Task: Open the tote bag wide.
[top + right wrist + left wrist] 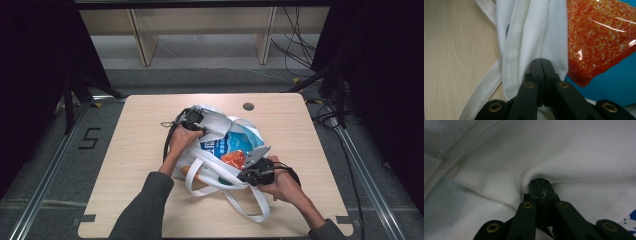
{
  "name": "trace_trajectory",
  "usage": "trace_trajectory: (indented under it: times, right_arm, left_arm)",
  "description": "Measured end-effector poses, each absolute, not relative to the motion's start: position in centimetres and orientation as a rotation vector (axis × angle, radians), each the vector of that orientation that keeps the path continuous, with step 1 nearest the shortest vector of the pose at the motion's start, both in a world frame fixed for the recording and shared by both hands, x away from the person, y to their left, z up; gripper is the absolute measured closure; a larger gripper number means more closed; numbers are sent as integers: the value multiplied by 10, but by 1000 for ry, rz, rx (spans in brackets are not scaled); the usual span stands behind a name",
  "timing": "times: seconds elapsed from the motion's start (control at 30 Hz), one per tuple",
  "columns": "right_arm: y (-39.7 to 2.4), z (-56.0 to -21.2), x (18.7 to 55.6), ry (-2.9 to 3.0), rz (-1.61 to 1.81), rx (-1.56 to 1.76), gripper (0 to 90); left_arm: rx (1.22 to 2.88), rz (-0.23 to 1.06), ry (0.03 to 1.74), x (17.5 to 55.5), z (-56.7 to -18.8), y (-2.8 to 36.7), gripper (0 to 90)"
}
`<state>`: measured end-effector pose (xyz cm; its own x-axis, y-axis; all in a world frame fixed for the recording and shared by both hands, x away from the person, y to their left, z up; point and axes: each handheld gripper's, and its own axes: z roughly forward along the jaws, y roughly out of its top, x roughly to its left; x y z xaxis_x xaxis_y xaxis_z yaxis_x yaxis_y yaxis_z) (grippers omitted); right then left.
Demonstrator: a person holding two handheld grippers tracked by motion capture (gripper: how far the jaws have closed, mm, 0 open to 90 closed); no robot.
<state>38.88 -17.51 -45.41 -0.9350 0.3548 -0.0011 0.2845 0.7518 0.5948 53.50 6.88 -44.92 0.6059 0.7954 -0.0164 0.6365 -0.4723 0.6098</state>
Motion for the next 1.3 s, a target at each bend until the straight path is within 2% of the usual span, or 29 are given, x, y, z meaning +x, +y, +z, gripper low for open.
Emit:
trace_trajectory:
  times: [0.23,0.3,0.4,0.53,0.57,0.6,0.63,0.77,0.9,1.03,1.13,1.2,1.3]
  right_arm:
    - [-189,-416,400,2631,1160,537,900]
    - [-202,-386,417,2442,1237,582,900]
    - [-211,-375,442,2373,1213,664,900]
    - [-216,-383,466,2382,1144,740,900]
    - [-219,-398,481,2386,1063,790,900]
    - [-219,-398,481,2386,1063,790,900]
    - [-224,-414,491,2409,1004,871,900]
    - [-232,-449,507,2414,1049,983,900]
    - [-228,-470,512,2454,973,1065,900]
    - [-229,-471,509,2441,970,1036,900]
    - [-229,-451,499,2399,983,1012,900]
    - [-227,-426,486,2371,1040,950,898]
    - [-222,-409,469,2352,1109,829,899]
  left_arm:
    - [2185,300,1015,510,-430,90,848]
    - [2114,292,981,496,-420,108,845]
    - [2078,308,980,485,-415,131,843]
    - [2089,316,1022,483,-424,152,843]
    - [2084,316,1051,482,-430,162,846]
    - [2084,316,1051,482,-430,162,849]
    - [2132,363,1056,478,-439,170,852]
    - [2111,323,1051,475,-451,180,880]
    - [2112,331,1064,478,-455,180,893]
    - [2090,312,1078,476,-451,179,890]
    - [2062,322,1050,467,-443,175,857]
    - [2030,317,1012,460,-436,169,848]
    - [2018,278,940,451,-429,153,844]
